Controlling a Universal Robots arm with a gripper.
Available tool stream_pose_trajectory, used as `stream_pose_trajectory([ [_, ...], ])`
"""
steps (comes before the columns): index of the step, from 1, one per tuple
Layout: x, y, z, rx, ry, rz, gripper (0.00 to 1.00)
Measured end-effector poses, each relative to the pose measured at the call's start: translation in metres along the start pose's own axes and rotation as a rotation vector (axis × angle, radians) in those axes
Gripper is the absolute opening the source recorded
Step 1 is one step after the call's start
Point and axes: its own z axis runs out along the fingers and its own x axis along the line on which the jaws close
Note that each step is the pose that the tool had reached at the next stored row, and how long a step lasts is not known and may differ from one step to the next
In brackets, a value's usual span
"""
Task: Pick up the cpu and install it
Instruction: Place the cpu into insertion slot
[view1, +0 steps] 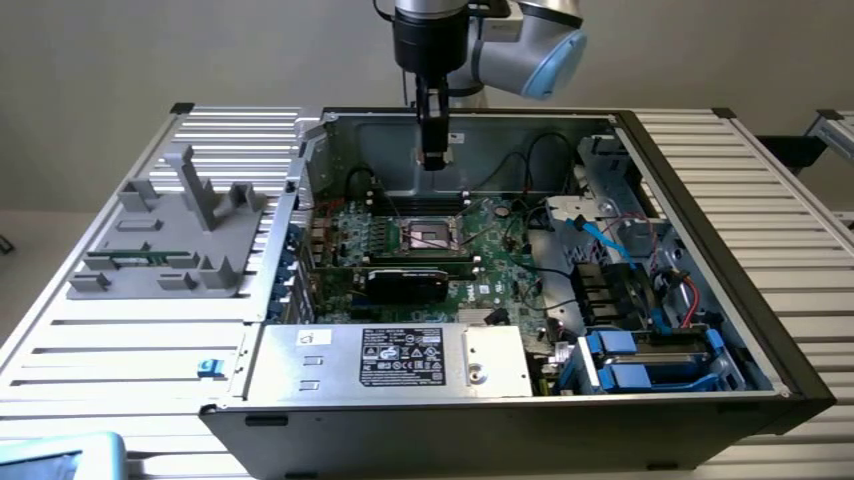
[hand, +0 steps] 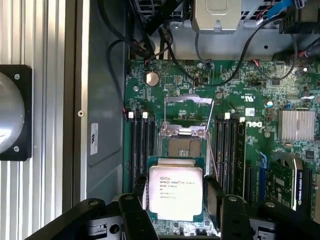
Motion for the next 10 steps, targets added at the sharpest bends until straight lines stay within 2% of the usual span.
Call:
stream_pose_trajectory([
  [10,-0.005,-0.0010,0.0180,-0.0008,0.0037,0.016,0.55],
])
